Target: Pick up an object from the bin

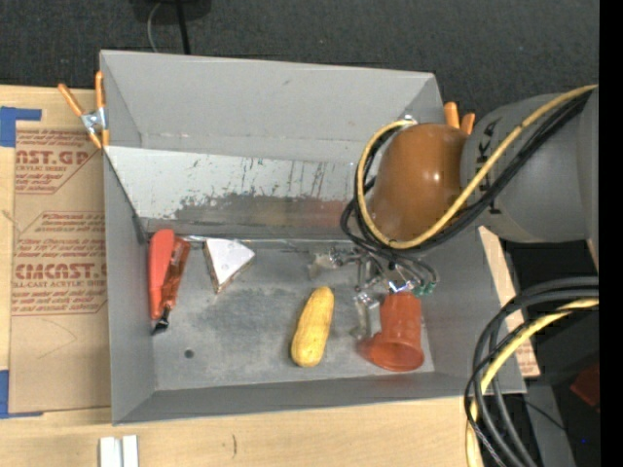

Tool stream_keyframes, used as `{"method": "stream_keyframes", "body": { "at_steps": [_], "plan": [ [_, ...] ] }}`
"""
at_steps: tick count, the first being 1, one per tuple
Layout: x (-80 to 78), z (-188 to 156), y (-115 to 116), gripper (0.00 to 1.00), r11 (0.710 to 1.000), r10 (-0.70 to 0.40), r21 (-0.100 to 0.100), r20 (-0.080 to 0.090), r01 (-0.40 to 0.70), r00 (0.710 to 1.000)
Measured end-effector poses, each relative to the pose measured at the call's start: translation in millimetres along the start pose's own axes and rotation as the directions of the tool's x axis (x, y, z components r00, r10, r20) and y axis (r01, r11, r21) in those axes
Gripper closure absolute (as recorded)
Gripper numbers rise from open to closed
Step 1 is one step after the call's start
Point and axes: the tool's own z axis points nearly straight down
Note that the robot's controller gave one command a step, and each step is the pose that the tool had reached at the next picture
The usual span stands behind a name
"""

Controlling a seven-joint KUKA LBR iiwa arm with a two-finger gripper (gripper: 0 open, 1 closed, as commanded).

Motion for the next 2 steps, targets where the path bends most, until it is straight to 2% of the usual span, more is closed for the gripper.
{"method": "stream_keyframes", "body": {
  "at_steps": [1,2],
  "plan": [
    [-13.7,-13,10,0.0,0.99,-0.144,0.007,0.009,0.144,0.989],
    [-8.3,20,22,0.0,0.934,-0.357,0.004,0.005,0.357,0.934]
  ]
}}
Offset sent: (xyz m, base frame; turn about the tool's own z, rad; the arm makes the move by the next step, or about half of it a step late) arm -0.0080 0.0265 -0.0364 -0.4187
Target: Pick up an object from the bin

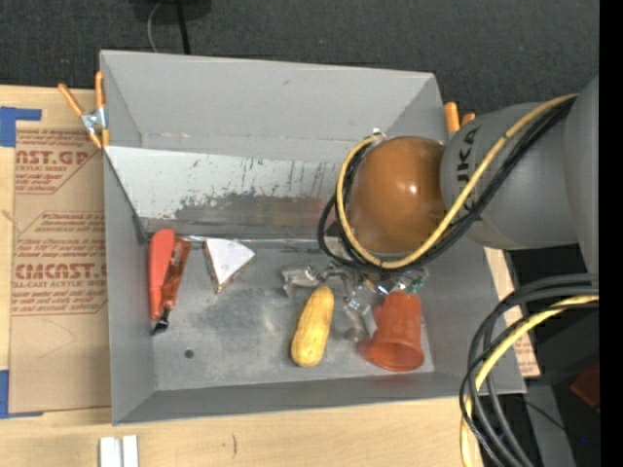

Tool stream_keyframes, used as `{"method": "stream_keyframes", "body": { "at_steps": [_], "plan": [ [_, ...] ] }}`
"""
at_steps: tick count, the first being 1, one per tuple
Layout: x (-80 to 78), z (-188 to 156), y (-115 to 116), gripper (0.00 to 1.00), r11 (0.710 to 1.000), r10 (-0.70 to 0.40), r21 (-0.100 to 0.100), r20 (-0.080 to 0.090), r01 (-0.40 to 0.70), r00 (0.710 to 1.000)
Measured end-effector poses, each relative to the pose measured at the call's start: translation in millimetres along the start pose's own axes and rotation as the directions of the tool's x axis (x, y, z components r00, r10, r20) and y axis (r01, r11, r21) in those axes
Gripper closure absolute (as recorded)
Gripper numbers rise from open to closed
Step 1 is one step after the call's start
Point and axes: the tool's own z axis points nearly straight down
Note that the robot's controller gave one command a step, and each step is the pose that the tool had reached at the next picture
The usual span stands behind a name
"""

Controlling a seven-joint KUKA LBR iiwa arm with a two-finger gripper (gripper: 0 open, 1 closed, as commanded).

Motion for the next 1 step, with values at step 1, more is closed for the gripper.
{"method": "stream_keyframes", "body": {
  "at_steps": [1],
  "plan": [
    [-13.8,17.3,7.3,1.0,0.992,-0.126,0.005,0.004,0.126,0.992]
  ]
}}
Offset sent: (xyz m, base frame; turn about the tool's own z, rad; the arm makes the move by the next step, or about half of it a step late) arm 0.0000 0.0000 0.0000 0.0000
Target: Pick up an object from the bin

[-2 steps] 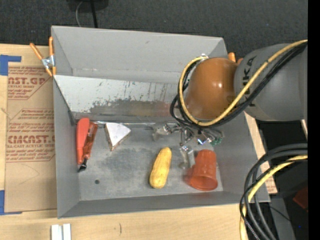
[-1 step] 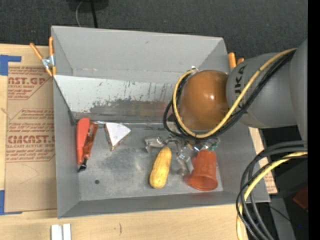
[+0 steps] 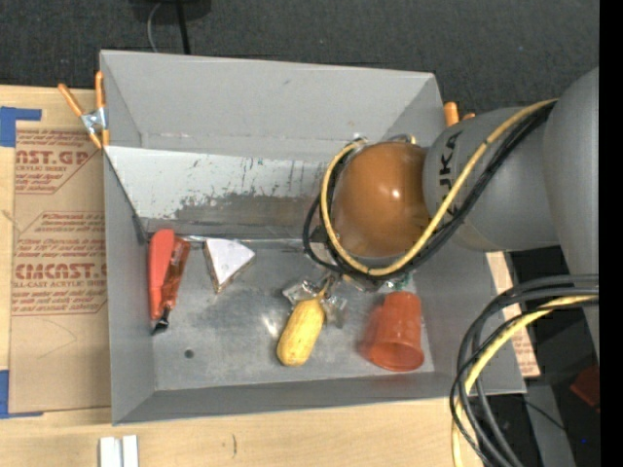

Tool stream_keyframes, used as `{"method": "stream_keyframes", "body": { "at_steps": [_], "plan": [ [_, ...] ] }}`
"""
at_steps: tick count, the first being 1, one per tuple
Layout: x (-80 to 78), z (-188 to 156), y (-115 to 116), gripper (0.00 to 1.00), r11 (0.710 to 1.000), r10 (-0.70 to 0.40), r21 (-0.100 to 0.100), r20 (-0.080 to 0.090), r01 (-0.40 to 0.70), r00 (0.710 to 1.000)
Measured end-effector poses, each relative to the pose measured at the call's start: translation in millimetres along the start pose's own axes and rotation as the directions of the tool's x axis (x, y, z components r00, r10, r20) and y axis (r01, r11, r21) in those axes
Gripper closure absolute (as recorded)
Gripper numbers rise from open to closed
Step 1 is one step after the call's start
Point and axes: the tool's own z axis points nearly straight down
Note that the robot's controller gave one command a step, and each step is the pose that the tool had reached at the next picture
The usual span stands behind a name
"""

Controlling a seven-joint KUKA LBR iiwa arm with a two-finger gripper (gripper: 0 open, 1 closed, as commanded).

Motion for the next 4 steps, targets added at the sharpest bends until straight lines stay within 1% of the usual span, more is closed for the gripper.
{"method": "stream_keyframes", "body": {
  "at_steps": [2,3,4],
  "plan": [
    [0.2,-2,0,1.0,1.0,0.0,-0.001,-0.001,0.0,1.0],
    [0.7,-11,2,1.0,1.0,0.0,-0.005,-0.004,0.0,1.0],
    [0.8,-31,3,1.0,1.0,0.0,-0.007,-0.005,0.0,1.0]
  ]
}}
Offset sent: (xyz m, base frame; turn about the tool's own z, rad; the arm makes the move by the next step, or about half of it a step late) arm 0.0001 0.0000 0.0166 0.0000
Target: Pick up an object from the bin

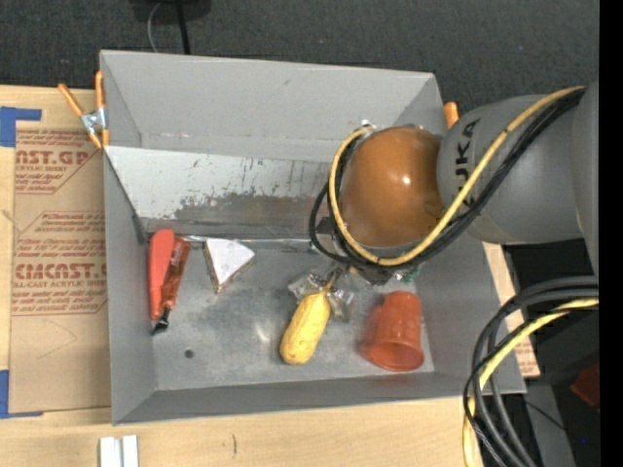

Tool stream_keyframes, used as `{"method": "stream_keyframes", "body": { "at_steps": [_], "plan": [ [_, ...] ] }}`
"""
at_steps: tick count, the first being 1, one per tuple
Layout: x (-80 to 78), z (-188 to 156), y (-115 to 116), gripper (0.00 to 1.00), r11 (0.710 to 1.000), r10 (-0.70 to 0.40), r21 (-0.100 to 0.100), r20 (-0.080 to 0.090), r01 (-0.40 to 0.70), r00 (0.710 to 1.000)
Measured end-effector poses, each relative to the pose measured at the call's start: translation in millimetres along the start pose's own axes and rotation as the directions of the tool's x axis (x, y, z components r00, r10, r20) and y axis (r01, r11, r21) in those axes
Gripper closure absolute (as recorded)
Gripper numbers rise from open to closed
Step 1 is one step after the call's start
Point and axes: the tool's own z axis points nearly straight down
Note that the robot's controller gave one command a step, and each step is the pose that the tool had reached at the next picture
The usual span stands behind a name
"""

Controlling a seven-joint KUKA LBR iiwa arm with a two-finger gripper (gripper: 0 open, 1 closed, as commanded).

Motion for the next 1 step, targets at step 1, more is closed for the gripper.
{"method": "stream_keyframes", "body": {
  "at_steps": [1],
  "plan": [
    [-1.0,-20.3,-0.6,1.0,1.0,0.0,0.003,0.003,0.0,1.0]
  ]
}}
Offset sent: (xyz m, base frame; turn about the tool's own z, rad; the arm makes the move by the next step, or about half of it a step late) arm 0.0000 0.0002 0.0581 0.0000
